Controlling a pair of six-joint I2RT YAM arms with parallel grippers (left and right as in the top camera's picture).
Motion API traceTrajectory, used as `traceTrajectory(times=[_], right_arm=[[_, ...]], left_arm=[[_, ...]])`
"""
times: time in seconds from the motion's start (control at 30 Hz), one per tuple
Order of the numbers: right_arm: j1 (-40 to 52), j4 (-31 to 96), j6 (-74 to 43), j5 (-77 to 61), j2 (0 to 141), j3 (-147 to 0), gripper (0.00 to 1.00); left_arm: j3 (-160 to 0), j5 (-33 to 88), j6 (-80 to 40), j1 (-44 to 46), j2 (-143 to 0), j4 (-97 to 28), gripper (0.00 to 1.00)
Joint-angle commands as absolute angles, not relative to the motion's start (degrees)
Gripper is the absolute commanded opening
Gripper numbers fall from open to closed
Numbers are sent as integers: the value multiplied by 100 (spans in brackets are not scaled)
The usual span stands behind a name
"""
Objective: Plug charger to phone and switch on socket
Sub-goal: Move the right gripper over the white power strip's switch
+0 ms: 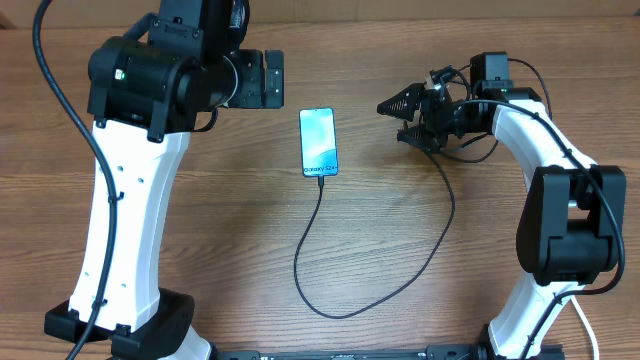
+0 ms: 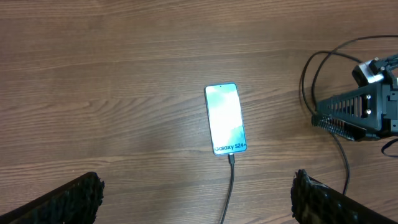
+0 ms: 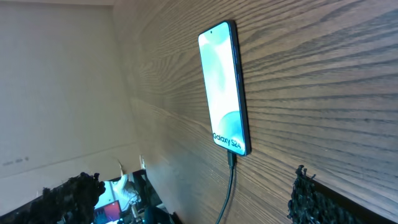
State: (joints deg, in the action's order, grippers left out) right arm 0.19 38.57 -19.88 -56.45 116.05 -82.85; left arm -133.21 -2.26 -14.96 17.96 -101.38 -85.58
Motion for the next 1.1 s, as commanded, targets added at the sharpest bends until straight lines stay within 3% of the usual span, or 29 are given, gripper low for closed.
traceTrajectory(times=[0.0, 0.5, 0.67, 1.07], right_arm=[[-10, 3876, -1944, -5483, 11574, -8429, 100], [-58, 6080, -1629, -2477, 11572, -10388, 100], [-259, 6300, -1640, -1566, 11572, -10779, 100], [-1564, 6587, -1643, -1420, 11550, -11367, 100]], left_arm=[[-13314, -318, -1413, 1765, -10097, -8549, 100], [-13314, -318, -1413, 1765, -10097, -8547, 100], [-13314, -318, -1413, 1765, -10097, -8547, 100], [-13314, -318, -1413, 1765, -10097, -8547, 100]])
